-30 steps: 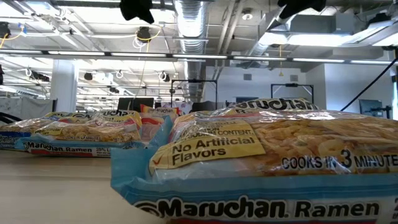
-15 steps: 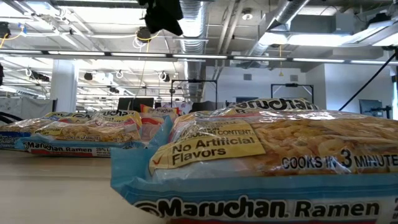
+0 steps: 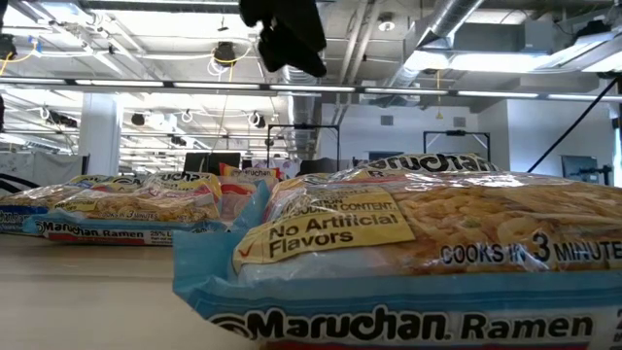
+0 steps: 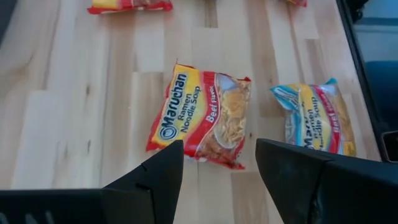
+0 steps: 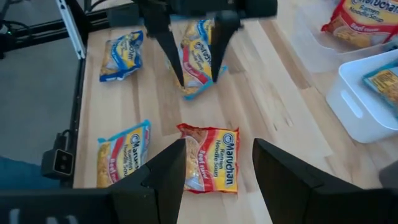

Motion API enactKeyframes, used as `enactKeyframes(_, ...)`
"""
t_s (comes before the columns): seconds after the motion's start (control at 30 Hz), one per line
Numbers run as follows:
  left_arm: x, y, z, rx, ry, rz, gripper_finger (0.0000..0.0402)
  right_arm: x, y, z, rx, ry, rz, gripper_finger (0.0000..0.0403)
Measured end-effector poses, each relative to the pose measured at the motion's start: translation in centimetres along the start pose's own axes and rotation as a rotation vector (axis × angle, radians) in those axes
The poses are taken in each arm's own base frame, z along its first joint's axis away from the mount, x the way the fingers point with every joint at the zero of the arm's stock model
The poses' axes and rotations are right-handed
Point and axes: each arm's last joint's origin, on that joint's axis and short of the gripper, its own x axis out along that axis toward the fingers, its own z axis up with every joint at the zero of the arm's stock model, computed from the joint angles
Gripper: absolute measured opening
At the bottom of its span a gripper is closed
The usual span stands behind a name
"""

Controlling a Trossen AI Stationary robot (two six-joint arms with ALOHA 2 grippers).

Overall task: Sort Maruchan noodles
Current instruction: Put the red noodle pack into the transparent bin

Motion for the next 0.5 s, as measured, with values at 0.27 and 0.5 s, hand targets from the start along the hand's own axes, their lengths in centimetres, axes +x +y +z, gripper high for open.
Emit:
enactKeyframes(0.27, 3.6, -0.5, -0.2, 0.046, -0.032, -0.011, 0.0187, -0.1, 0.2, -0.1, -0.005, 0.0, 0.011, 0.021)
enactKeyframes(0.5, 6.8, -0.5, -0.8, 0.062, -0.029, -0.003, 0.0187, -0.1, 0.2, -0.1, -0.003, -0.004, 0.012, 0.021)
